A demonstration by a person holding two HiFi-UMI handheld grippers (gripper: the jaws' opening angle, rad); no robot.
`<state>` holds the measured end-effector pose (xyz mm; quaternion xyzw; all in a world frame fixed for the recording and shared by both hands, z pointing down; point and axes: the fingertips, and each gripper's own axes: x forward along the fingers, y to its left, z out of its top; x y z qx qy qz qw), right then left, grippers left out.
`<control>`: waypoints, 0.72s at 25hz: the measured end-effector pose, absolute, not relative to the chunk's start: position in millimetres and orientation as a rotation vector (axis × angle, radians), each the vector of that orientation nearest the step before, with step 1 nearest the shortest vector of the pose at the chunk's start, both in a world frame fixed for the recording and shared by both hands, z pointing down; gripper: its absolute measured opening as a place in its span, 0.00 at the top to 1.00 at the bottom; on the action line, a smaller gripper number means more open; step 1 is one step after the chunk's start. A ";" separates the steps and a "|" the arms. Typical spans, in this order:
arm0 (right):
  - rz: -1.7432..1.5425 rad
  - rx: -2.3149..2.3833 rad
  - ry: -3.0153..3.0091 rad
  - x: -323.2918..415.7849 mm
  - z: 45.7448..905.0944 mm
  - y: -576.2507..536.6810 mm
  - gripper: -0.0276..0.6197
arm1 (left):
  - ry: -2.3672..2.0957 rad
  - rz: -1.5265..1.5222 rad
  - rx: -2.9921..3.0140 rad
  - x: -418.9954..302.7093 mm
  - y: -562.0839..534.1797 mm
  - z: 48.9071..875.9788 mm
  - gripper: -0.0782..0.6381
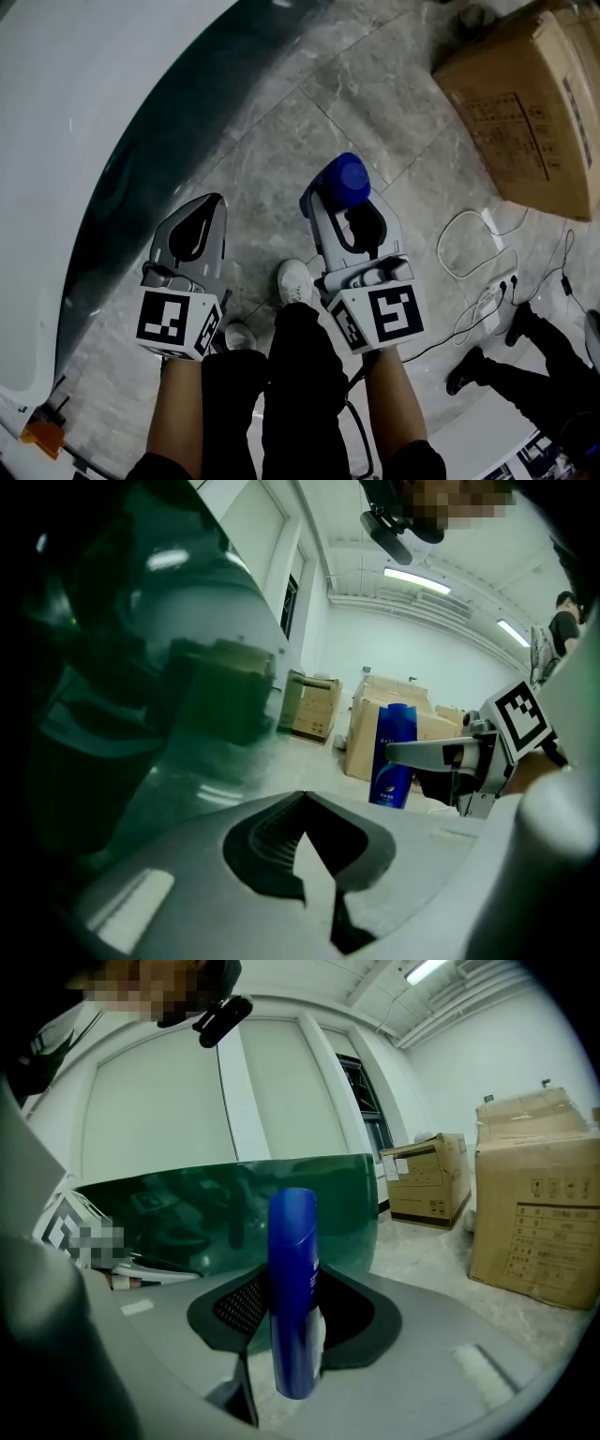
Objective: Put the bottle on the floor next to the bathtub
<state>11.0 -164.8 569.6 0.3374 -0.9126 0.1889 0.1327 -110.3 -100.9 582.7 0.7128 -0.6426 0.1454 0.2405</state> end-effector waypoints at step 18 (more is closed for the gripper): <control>0.460 0.888 -2.727 -0.9 668.1 -162.9 0.68 | -1.882 0.436 2.007 -115.3 -102.8 680.7 0.89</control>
